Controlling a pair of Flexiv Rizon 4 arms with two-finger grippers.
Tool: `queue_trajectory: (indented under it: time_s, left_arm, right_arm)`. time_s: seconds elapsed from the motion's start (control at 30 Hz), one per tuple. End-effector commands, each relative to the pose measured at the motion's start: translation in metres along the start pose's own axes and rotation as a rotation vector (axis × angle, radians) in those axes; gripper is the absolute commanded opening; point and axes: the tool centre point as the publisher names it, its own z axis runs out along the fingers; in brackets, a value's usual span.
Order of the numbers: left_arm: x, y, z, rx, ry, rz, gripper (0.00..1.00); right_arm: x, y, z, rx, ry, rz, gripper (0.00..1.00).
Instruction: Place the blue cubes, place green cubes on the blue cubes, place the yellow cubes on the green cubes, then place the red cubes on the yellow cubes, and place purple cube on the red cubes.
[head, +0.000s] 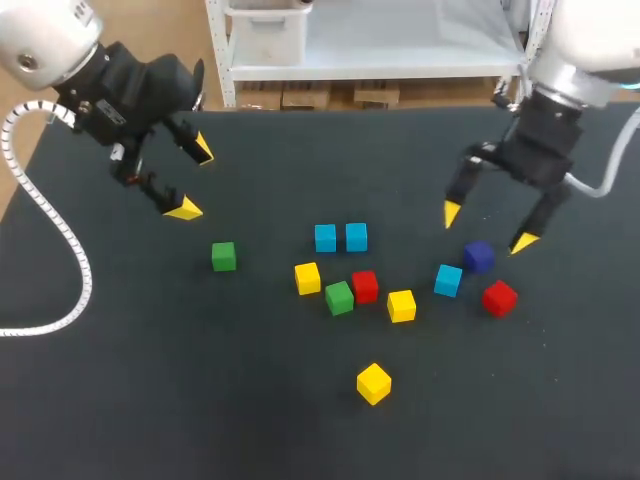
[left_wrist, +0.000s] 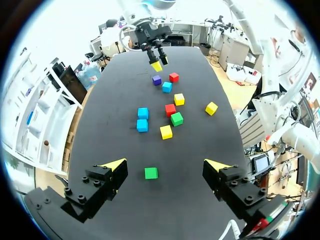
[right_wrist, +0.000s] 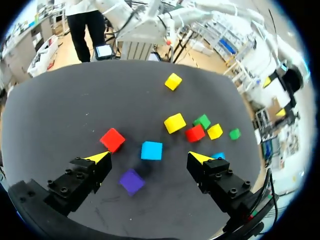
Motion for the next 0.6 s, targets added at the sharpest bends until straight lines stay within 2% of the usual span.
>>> queue_trajectory:
  time_s: [0.03,0.23,0.6]
  left_arm:
    - [0.001,0.000,0.000,0.000,-0.002,0.002,1.00]
    - [0.001,0.000,0.000,0.000,-0.002,0.002,1.00]
    - [0.001,0.000,0.000,0.000,-0.002,0.002,1.00]
  right_arm:
    - [-0.008,-0.006,0.017,-0.016,0.068,0.043,1.00]
    - [-0.010,-0.011,0.026,0.002,0.098,0.133,1.00]
    - [-0.005,-0.008,0.038,-0.024,0.111,0.175,1.00]
